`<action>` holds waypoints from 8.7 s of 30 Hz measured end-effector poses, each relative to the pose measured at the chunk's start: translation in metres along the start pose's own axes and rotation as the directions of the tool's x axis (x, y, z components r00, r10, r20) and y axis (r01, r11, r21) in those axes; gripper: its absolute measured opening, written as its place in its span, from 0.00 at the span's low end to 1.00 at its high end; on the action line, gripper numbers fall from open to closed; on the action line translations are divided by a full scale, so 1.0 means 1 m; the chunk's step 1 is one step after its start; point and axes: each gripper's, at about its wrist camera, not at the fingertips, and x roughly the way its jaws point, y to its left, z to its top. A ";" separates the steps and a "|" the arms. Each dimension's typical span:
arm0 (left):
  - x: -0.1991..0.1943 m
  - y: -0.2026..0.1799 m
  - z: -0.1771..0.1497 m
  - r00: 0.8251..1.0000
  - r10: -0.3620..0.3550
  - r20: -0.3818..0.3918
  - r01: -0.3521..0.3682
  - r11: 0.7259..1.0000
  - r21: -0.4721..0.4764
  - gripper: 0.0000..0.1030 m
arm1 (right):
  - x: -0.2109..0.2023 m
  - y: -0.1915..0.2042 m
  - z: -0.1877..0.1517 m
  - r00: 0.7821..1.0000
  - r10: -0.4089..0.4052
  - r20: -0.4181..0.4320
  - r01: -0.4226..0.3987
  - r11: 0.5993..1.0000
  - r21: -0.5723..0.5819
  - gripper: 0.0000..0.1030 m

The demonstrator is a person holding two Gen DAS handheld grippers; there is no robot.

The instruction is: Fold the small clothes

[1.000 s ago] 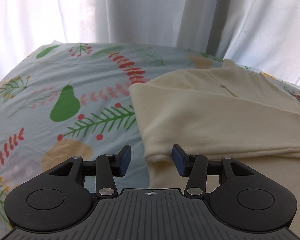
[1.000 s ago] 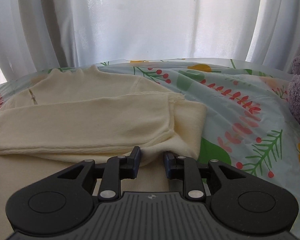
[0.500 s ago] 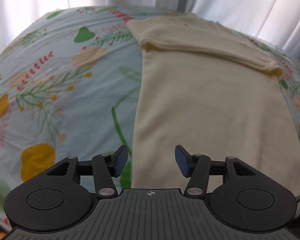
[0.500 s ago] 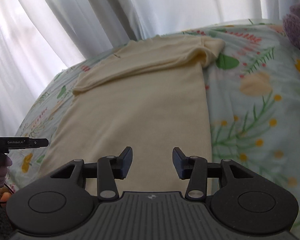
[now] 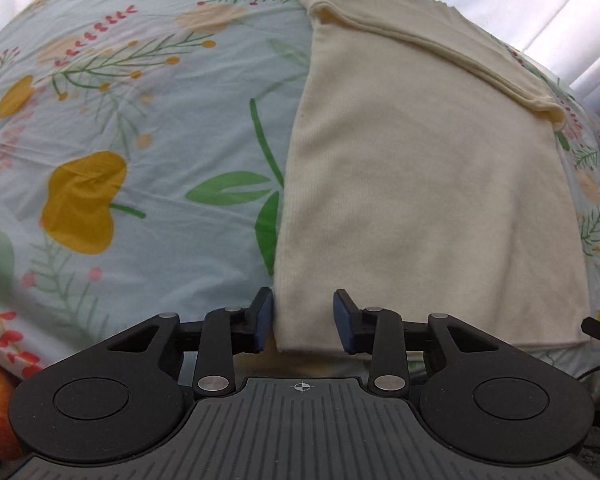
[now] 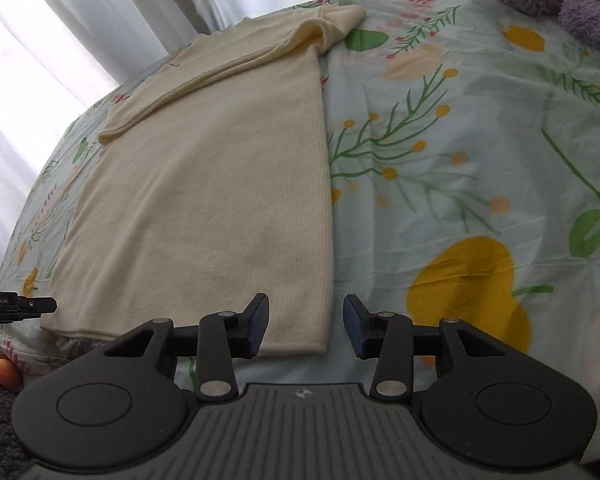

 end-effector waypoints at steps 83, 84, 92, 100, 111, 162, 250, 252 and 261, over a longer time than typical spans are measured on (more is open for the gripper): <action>0.033 -0.039 0.152 0.898 -0.082 0.432 -0.016 0.975 0.220 0.09 | 0.085 0.045 0.170 0.948 -0.025 0.318 0.152 0.912 -0.381 0.06; 0.023 -0.042 0.156 0.882 -0.096 0.462 -0.013 0.974 0.226 0.09 | 0.078 0.046 0.173 0.940 -0.015 0.340 0.151 0.914 -0.377 0.06; 0.021 -0.065 0.229 0.808 -0.077 0.584 -0.073 0.971 0.228 0.09 | 0.072 0.048 0.222 0.884 -0.040 0.466 0.200 0.933 -0.300 0.06; 0.102 -0.081 0.268 0.901 -0.032 0.432 -0.072 0.972 0.223 0.13 | 0.133 0.035 0.266 0.930 -0.099 0.354 0.199 0.945 -0.259 0.07; 0.113 -0.078 0.252 0.921 -0.109 0.374 -0.030 0.937 0.348 0.26 | 0.134 0.044 0.245 0.945 -0.120 0.303 0.236 0.893 -0.383 0.21; 0.094 -0.042 0.246 0.932 -0.041 0.359 -0.013 0.989 0.145 0.17 | 0.128 0.053 0.204 0.948 -0.146 0.282 0.207 0.958 -0.198 0.07; 0.132 -0.062 0.280 0.888 -0.151 0.435 0.120 0.988 0.097 0.48 | 0.180 -0.042 0.272 0.847 0.078 0.527 -0.347 0.830 0.436 0.26; 0.124 -0.051 0.276 0.883 -0.128 0.451 0.111 0.992 0.064 0.53 | 0.168 -0.030 0.265 0.847 0.085 0.525 -0.328 0.861 0.389 0.32; 0.106 -0.006 0.267 0.892 -0.110 0.439 0.150 0.987 -0.059 0.54 | 0.164 0.018 0.207 0.895 0.178 0.409 -0.263 0.951 0.161 0.25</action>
